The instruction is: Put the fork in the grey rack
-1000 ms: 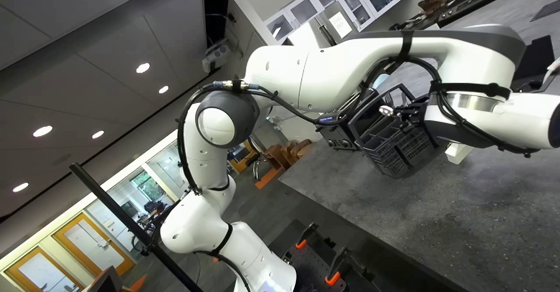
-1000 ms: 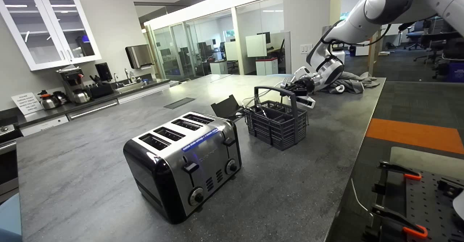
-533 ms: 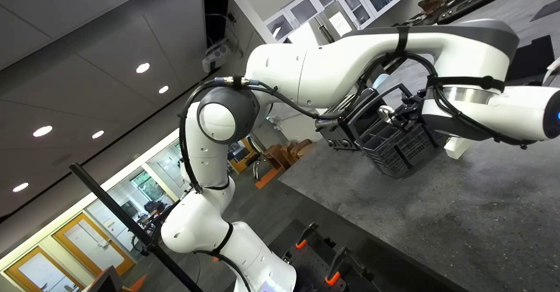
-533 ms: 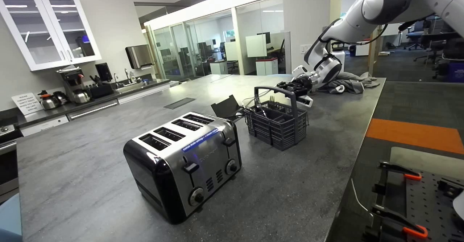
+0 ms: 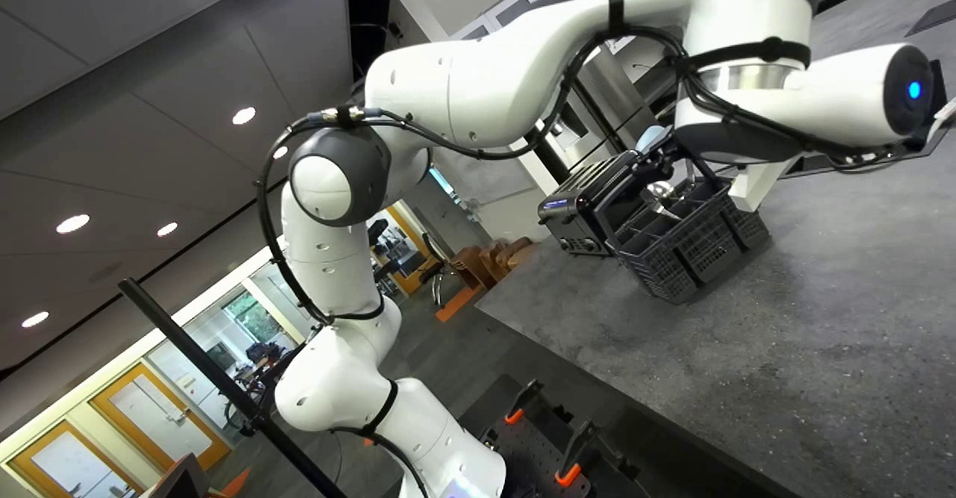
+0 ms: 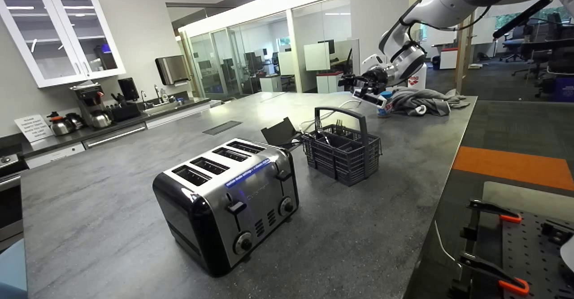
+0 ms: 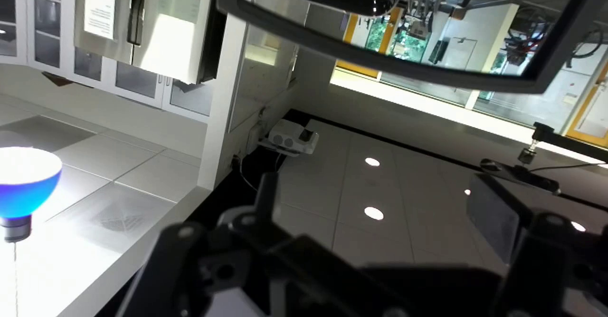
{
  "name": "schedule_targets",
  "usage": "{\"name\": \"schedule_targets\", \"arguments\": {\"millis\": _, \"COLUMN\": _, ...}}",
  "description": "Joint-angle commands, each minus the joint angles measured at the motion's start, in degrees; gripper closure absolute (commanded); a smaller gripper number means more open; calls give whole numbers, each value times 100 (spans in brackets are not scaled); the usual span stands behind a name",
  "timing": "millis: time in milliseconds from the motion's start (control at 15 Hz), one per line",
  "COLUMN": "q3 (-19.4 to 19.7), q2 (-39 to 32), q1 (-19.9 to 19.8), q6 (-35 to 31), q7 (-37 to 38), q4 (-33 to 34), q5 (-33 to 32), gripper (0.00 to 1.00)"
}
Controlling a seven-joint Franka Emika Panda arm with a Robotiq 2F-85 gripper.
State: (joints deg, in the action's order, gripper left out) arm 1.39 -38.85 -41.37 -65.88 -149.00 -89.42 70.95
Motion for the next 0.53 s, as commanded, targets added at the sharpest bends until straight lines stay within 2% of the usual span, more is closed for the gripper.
{"name": "schedule_targets", "arguments": {"millis": 0, "q3": 492, "q2": 800, "q1": 295, "q6": 334, "q7": 327, "q4": -494, "q5": 66, "gripper": 0}}
{"name": "schedule_targets", "arguments": {"millis": 467, "q3": 1142, "q2": 1546, "q1": 829, "q6": 227, "q7": 1584, "q4": -663, "q5": -31, "gripper": 0}}
